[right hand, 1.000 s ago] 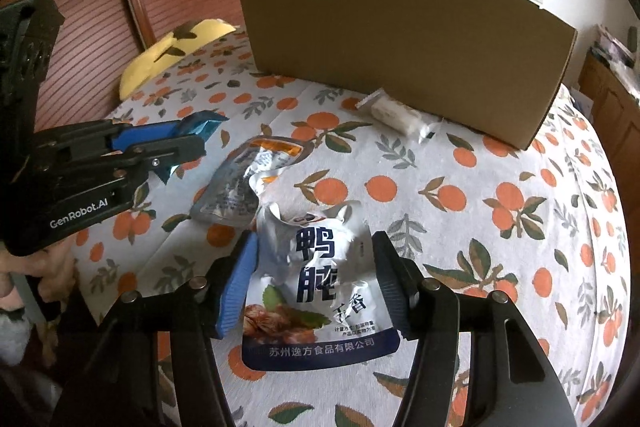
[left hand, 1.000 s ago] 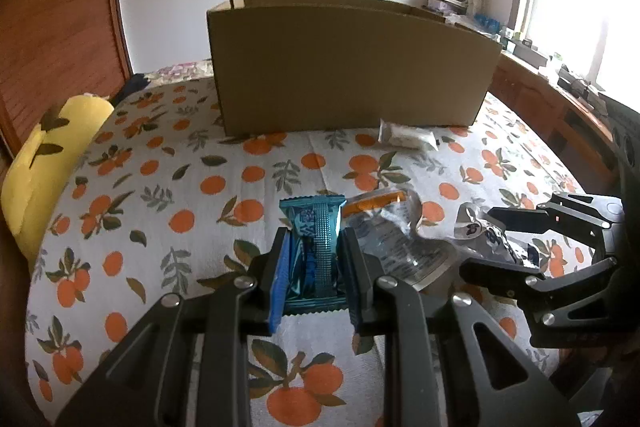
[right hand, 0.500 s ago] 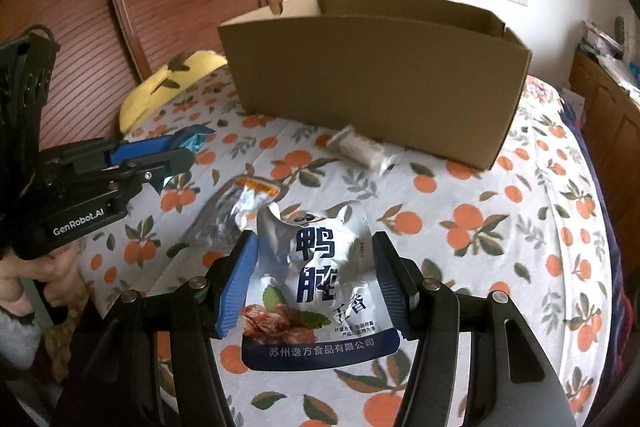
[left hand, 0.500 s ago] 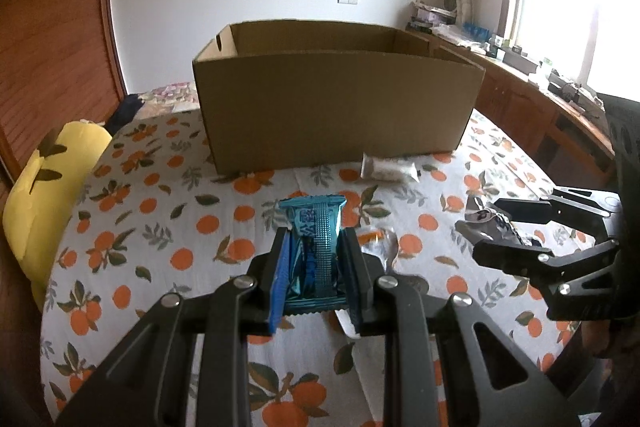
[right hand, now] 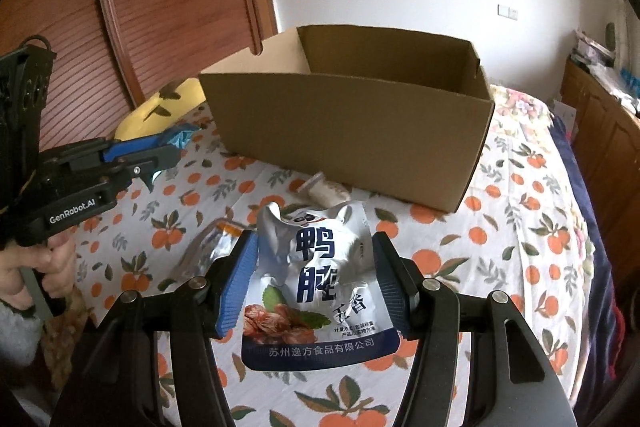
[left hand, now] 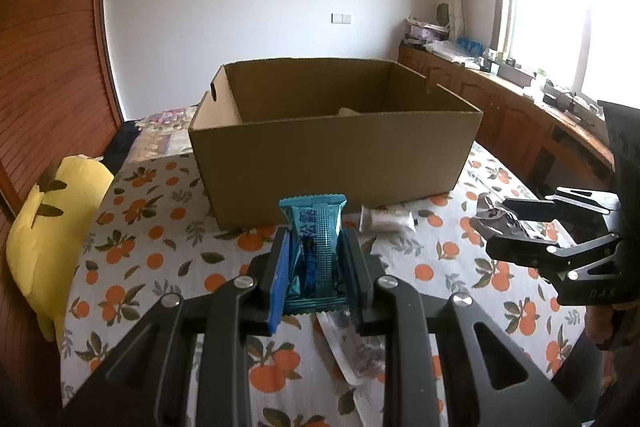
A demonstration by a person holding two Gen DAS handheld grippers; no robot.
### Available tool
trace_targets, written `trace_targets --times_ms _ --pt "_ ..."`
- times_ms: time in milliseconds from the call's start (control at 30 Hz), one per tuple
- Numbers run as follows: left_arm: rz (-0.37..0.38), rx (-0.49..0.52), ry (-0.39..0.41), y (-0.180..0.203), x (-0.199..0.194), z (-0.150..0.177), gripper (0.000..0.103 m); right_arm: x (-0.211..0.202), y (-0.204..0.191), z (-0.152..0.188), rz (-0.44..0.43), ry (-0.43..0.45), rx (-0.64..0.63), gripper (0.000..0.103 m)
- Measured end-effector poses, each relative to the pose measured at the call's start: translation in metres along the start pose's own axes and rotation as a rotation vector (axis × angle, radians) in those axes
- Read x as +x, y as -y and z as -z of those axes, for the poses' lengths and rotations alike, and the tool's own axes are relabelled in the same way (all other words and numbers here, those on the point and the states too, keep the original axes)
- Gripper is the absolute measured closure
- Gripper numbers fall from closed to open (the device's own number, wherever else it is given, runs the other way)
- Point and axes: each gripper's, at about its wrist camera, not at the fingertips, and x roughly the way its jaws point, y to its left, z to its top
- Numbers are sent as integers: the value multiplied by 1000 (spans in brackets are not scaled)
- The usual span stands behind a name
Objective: Organize snacks
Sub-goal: 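Carry the duck-neck pouch with the right tool while the left tool carries the teal wrapper into the box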
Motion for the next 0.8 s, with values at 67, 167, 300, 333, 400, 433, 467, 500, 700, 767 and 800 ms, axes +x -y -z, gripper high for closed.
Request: trace_targets --times_ms 67,167,300,333,400,433,467,500,700,767,800 --pt "2 3 4 0 2 -4 80 -1 3 -3 -1 6 2 44" --pt "8 10 8 0 7 -13 80 -1 8 -8 -3 15 2 44" --pt "21 21 24 0 12 -32 80 -1 14 -21 -3 32 -9 44" --pt "24 27 31 0 14 -38 80 -2 15 -25 -2 38 -13 44" --pt "27 37 43 0 17 -50 80 -2 18 -36 -2 52 -22 44" --pt "28 41 47 -1 18 -54 80 -2 20 -42 -1 60 -26 44" --pt "29 46 50 -2 20 -59 80 -1 23 -50 -1 68 -28 44" --pt "30 52 57 -3 23 -67 80 0 25 -56 -1 77 -29 44" --pt "32 42 79 -13 37 -92 80 6 38 -96 -15 142 -22 44" --pt "34 34 78 -17 43 -97 80 12 39 -109 -23 149 -29 44" --pt "34 32 75 -19 47 -101 80 15 38 -113 -25 150 -34 44"
